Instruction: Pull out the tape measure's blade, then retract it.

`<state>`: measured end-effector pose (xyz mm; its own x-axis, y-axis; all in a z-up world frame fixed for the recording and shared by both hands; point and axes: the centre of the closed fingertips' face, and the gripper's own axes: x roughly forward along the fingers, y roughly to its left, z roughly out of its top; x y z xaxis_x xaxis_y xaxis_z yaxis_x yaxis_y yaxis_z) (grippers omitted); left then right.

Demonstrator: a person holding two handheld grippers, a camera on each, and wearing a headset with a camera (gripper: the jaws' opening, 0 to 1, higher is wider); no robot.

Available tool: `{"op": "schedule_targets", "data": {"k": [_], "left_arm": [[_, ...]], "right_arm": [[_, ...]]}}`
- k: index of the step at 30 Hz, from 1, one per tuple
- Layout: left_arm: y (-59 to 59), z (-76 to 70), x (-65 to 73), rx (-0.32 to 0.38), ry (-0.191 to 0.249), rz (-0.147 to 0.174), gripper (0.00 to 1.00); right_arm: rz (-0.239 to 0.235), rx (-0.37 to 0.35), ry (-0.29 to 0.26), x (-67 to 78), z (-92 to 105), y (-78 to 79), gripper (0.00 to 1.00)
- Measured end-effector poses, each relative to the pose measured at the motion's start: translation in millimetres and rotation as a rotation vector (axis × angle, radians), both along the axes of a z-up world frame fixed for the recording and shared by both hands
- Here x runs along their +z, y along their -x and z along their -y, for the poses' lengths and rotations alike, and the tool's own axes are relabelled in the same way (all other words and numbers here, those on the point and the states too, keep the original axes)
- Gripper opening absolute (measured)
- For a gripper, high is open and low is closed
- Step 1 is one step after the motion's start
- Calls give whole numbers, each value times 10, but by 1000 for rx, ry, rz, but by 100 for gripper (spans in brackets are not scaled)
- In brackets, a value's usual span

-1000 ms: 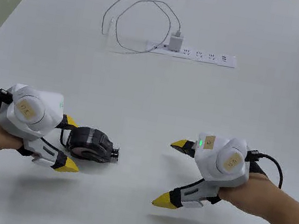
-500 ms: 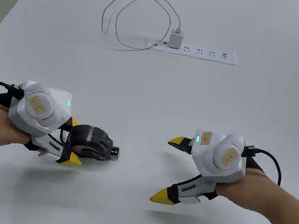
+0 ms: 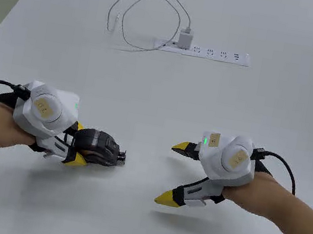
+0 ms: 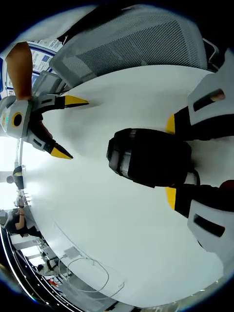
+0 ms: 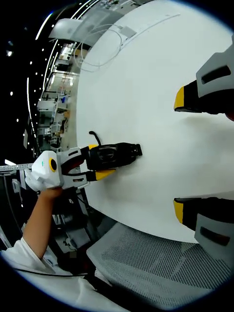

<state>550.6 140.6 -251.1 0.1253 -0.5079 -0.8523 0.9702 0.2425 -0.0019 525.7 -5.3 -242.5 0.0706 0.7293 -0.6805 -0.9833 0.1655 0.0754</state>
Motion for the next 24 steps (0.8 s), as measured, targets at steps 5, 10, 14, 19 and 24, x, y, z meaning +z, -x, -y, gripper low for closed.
{"op": "schedule_targets", "data": {"k": [5, 10, 14, 19, 24], "left_arm": [[-4, 2, 4, -11, 16, -1, 29], [-5, 0, 3, -42, -2, 11, 28], [-3, -5, 0, -61, -11, 29, 28], [-2, -16, -14, -96, -28, 64, 28], [-4, -16, -11, -91, -36, 72, 28]], "right_arm": [[-6, -17, -27, 9, -30, -35, 66], [-9, -16, -31, -30, -58, -35, 62], [-7, -13, -51, -20, -123, -34, 59], [2, -8, -64, -27, -219, -56, 56], [2, -11, -82, -55, -313, -105, 51]]}}
